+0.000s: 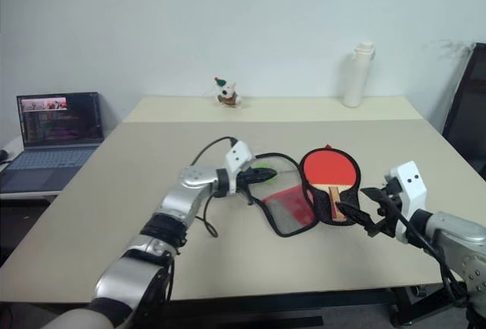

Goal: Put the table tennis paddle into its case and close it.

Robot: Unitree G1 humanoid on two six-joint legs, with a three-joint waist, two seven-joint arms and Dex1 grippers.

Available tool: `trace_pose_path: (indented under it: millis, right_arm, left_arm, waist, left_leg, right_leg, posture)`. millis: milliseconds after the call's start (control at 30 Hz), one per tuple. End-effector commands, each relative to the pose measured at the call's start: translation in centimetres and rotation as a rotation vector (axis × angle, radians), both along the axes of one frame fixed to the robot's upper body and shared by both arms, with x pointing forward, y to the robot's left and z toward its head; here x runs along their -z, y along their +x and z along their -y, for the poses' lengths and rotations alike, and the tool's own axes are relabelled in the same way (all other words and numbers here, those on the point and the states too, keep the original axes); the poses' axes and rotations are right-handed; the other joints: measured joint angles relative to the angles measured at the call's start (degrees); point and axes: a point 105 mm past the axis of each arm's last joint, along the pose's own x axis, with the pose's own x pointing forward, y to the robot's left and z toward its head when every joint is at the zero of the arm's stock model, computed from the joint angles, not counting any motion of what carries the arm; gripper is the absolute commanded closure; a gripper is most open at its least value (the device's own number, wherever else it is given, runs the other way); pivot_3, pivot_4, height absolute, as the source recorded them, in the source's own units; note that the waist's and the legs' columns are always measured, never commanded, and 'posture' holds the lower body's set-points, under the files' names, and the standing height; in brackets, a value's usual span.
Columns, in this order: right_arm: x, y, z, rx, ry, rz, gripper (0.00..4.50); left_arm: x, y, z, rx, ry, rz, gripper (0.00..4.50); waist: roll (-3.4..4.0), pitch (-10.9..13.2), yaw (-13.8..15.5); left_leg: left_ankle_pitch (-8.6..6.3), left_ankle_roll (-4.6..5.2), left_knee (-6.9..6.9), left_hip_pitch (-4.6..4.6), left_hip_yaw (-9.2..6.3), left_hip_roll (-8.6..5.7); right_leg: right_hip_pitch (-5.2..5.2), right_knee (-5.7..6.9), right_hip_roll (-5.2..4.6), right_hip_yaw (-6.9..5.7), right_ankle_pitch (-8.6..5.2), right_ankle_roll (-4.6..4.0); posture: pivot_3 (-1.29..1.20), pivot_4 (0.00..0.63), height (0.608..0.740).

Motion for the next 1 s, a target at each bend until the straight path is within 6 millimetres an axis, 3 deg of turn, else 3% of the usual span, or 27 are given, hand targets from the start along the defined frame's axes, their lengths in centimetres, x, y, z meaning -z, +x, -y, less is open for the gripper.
trace_pose_path:
  millis: [33, 233, 367, 900, 1000]
  right_arm:
    - [-0.9, -0.7, -0.8, -0.049, 0.002, 0.034, 0.05]
    - [-0.9, -1.0, -1.6, -0.106, 0.009, 0.019, 0.05]
    - [-1.0, -0.9, -1.8, -0.114, 0.012, 0.023, 0.05]
    - [-1.7, -0.7, -1.3, -0.082, 0.007, 0.061, 0.05]
    - [-1.8, -0.8, -1.2, -0.076, 0.007, 0.062, 0.05]
  left_arm:
    - [-0.6, -1.0, -1.8, 0.014, -0.005, -0.016, 4.47]
    - [2.5, -2.3, -4.9, -0.032, 0.105, -0.152, 4.47]
    - [4.1, -1.9, -5.6, -0.084, 0.16, -0.162, 4.47]
    - [5.6, 0.6, -1.3, -0.117, 0.029, -0.182, 4.47]
    - [5.1, 0.8, -0.3, -0.094, 0.022, -0.169, 4.47]
  waist:
    - [0.0, 0.0, 0.0]
    - [0.0, 0.0, 0.2]
    - [0.0, 0.0, 0.7]
    - [-0.02, 0.0, 1.3]
    - [-0.03, 0.0, 1.5]
  left_leg:
    - [0.0, 0.0, 0.0, 0.02, 0.01, 0.04]
    - [0.0, 0.0, 0.02, 0.01, 0.02, 0.07]
    - [0.0, 0.0, 0.06, 0.0, 0.0, 0.04]
    - [0.0, 0.0, 0.07, -0.04, 0.03, -0.03]
    - [0.0, 0.0, 0.08, -0.04, 0.0, -0.04]
  right_leg:
    - [0.02, 0.0, 0.0, 0.01, 0.0, 0.0]
    - [0.03, -0.02, -0.09, 0.03, 0.0, 0.0]
    - [0.06, -0.04, -0.13, 0.0, 0.0, 0.01]
    - [0.05, -0.06, -0.12, 0.0, 0.0, 0.01]
    - [0.06, -0.05, -0.12, -0.02, 0.01, 0.02]
  posture:
    - [0.0, 0.15, 0.74]
    - [0.0, 0.15, 0.74]
    - [0.0, 0.15, 0.74]
    - [0.0, 0.15, 0.74]
    - [0.0, 0.15, 0.74]
